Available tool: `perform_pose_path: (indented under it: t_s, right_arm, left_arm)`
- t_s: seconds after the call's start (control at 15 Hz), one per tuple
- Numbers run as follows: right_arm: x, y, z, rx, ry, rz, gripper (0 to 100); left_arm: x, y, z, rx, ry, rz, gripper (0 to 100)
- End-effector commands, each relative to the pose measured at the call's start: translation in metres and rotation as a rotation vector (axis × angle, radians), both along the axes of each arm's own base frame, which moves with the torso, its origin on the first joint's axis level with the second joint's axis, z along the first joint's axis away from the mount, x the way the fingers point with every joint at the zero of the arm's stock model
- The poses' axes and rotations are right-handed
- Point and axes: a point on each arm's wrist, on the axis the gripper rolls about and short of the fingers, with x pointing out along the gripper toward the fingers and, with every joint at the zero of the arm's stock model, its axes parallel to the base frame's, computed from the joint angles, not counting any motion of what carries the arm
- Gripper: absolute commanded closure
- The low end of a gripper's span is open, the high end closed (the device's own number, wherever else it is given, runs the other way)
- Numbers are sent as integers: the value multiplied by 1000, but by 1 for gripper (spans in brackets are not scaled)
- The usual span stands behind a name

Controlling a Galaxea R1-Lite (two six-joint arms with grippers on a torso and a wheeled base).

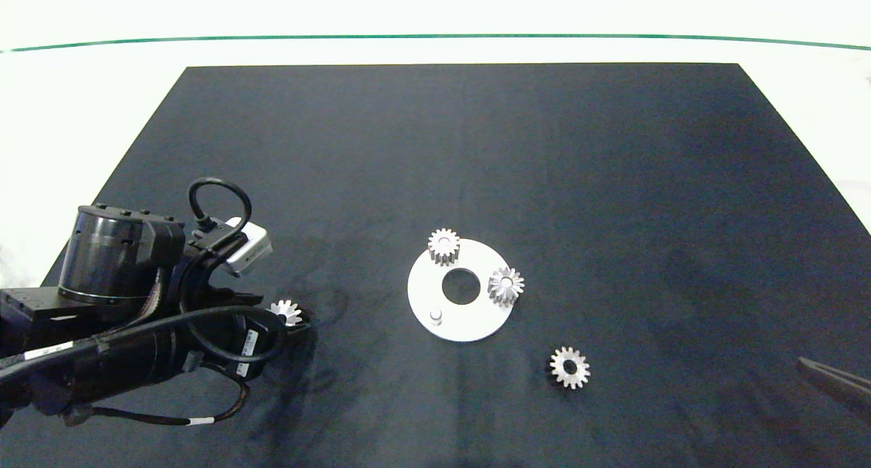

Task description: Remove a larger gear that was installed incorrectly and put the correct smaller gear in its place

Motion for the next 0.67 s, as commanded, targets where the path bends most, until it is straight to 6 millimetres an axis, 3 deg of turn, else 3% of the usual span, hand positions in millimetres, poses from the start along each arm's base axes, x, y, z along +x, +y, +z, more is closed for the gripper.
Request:
perform_pose_path:
  t_s: [0.07, 0.33, 0.67]
  right_arm:
    - [0, 2, -4, -25, 48, 38, 0]
    - [0, 15, -11, -94, 125, 202, 0]
    - [22, 25, -14, -207, 163, 258, 0]
  left_arm:
    - [-11, 5, 13, -19, -55, 3, 0]
    - [-36, 14, 39, -63, -176, 2, 0]
    - [-73, 28, 63, -107, -296, 6, 0]
